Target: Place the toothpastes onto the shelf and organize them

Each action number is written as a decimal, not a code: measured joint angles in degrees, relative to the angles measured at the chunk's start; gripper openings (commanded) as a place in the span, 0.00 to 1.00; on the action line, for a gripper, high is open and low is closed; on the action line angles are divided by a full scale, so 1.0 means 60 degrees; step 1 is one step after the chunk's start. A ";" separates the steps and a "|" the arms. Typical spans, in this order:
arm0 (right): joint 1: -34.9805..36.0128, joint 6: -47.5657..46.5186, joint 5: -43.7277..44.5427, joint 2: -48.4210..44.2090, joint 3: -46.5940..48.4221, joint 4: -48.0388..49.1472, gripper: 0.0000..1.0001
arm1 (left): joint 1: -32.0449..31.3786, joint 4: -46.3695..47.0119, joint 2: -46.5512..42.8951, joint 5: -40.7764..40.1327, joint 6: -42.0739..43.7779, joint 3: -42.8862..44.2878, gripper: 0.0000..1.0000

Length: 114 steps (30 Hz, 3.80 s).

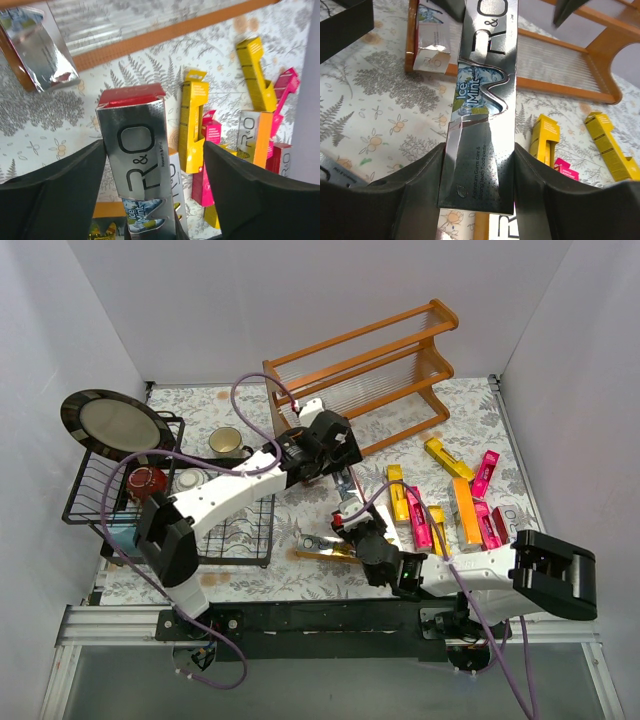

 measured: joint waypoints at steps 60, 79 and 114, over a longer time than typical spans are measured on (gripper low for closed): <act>-0.6222 0.1993 -0.8684 0.5362 0.5657 -0.2087 0.42 | 0.0200 0.9843 -1.0091 0.0127 1.0273 -0.9016 0.98; -0.6277 0.2073 -0.9187 0.5748 0.6076 -0.1967 0.61 | 0.0503 0.9839 -0.9912 0.0721 1.0105 -0.9016 0.98; -0.7675 0.6215 -1.0517 0.5257 0.5592 -0.1060 0.65 | 0.1133 0.9686 -0.9704 0.1647 0.9686 -0.9016 0.98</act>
